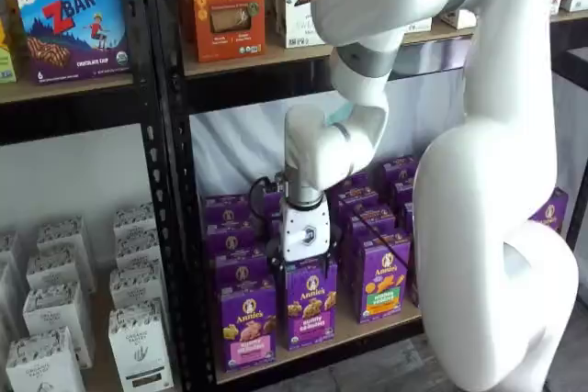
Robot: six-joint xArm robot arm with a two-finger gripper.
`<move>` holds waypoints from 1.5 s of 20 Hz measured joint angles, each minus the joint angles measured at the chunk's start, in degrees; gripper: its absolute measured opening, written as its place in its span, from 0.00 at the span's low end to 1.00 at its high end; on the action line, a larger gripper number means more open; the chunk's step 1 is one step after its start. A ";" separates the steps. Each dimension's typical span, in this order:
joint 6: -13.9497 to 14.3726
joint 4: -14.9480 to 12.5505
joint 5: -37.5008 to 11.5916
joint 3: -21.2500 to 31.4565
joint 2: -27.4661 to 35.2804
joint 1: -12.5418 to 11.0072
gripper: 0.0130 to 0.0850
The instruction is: Pick up the purple box with a pink patch in the middle, on the bottom shelf, the first box from the left
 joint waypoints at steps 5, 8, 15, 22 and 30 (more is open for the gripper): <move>-2.32 4.96 -0.43 -5.08 4.70 2.27 1.00; -1.84 5.57 0.14 -8.53 7.27 3.27 1.00; 1.16 3.16 3.19 -16.49 12.81 3.98 1.00; -0.50 5.60 4.97 -21.04 16.05 4.42 1.00; -1.99 6.97 4.69 -23.95 18.83 4.13 1.00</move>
